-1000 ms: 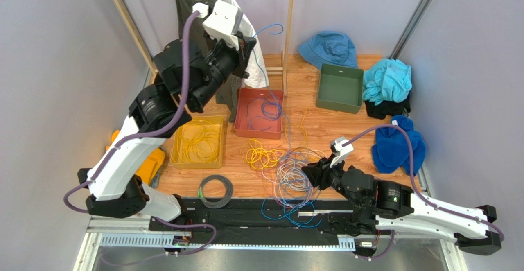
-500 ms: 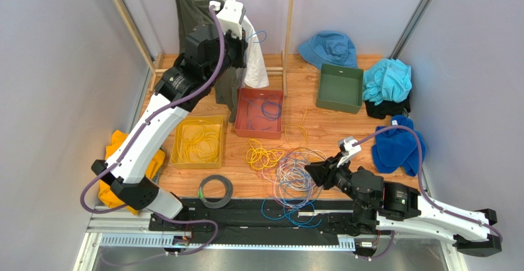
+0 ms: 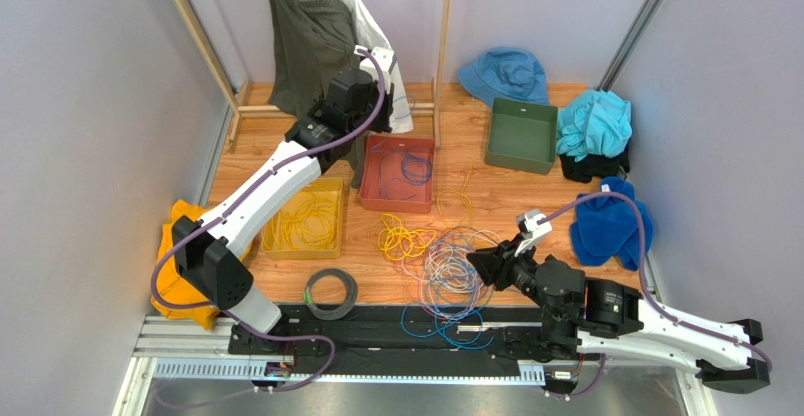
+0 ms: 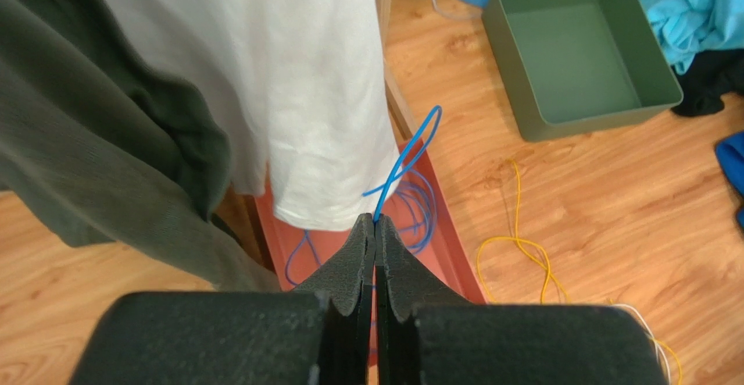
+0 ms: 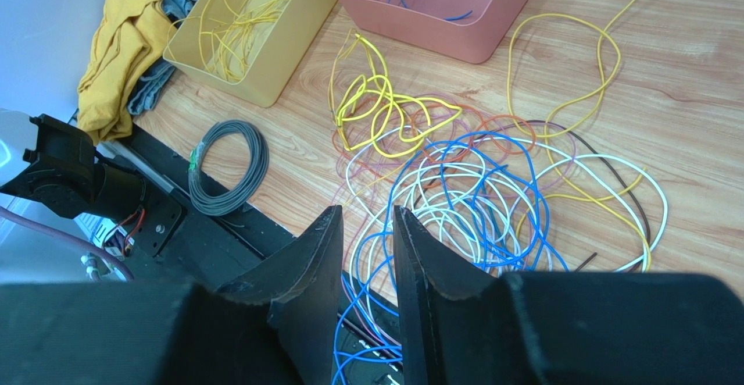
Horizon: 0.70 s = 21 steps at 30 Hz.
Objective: Untangle the cables
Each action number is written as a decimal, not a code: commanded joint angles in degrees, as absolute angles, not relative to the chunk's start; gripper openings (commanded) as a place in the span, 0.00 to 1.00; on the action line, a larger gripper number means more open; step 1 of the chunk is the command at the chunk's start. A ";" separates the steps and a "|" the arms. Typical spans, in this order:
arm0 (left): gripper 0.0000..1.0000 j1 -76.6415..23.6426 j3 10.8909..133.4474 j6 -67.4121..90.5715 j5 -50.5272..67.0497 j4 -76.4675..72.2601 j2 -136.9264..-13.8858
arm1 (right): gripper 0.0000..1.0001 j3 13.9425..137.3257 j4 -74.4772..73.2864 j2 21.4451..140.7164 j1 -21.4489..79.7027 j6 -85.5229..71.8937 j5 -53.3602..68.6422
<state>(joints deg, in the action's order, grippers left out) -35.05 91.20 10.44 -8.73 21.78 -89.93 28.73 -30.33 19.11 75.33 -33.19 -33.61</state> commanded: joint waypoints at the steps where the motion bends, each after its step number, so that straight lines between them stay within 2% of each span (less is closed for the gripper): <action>1: 0.00 -34.72 87.11 14.15 -6.59 13.99 -87.98 | 0.31 28.21 -27.60 19.34 75.50 -33.13 -34.89; 10: 0.00 -34.80 84.46 17.31 -10.45 18.70 -97.98 | 0.31 26.98 -27.77 18.20 75.50 -34.19 -34.80; 15: 0.00 -34.63 81.04 19.07 -11.95 16.44 -100.98 | 0.31 27.24 -28.65 17.58 75.50 -34.01 -34.89; 17: 0.12 -34.19 81.56 19.16 -11.25 16.70 -101.08 | 0.31 27.68 -29.18 17.49 75.50 -34.10 -35.07; 18: 0.27 -34.19 82.08 18.99 -11.42 16.87 -100.90 | 0.31 27.69 -29.53 17.40 75.50 -34.10 -35.16; 19: 0.38 -34.19 82.61 18.90 -11.95 17.83 -100.03 | 0.31 27.69 -29.62 17.40 75.41 -34.36 -35.24; 20: 0.54 -34.10 83.31 19.07 -12.21 18.10 -99.24 | 0.31 27.69 -29.62 17.32 75.50 -34.45 -35.24; 21: 0.89 -34.19 83.41 19.07 -12.48 18.28 -98.27 | 0.31 27.51 -29.45 17.14 75.41 -34.54 -35.24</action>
